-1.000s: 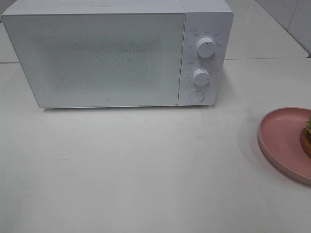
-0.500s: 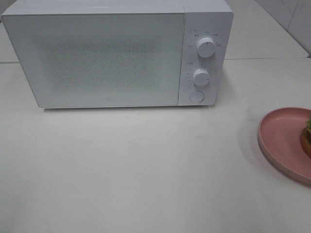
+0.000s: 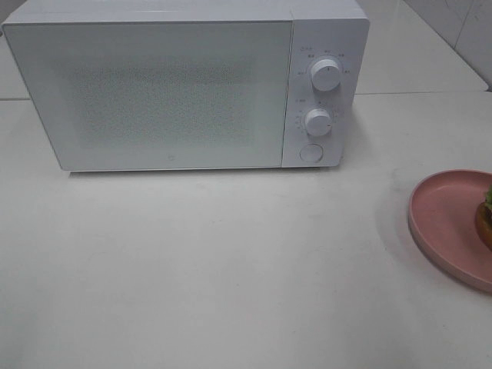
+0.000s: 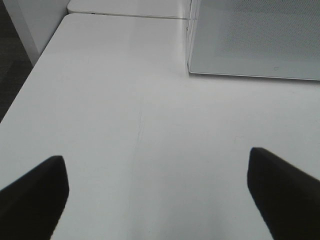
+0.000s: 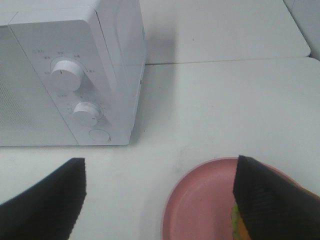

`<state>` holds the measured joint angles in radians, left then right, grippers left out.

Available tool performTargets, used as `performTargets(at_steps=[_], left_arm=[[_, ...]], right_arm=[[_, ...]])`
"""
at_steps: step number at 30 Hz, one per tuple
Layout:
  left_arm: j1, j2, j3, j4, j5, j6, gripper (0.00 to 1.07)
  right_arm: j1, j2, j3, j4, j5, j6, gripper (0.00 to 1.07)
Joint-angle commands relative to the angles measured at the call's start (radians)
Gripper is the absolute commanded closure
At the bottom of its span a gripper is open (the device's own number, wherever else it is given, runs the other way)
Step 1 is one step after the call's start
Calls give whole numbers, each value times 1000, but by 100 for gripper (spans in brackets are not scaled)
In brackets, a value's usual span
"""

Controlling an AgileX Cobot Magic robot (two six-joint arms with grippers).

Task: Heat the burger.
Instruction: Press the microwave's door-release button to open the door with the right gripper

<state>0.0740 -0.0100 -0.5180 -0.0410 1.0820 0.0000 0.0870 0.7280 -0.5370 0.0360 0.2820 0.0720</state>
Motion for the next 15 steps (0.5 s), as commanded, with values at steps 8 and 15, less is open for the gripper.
performTargets(at_steps=[8, 15], left_arm=[[3, -20, 3, -9, -13, 0, 17], [3, -20, 3, -9, -13, 0, 17]], right_arm=[[2, 168, -2, -5, -268, 1, 29], [2, 284, 19, -3, -480, 1, 30]])
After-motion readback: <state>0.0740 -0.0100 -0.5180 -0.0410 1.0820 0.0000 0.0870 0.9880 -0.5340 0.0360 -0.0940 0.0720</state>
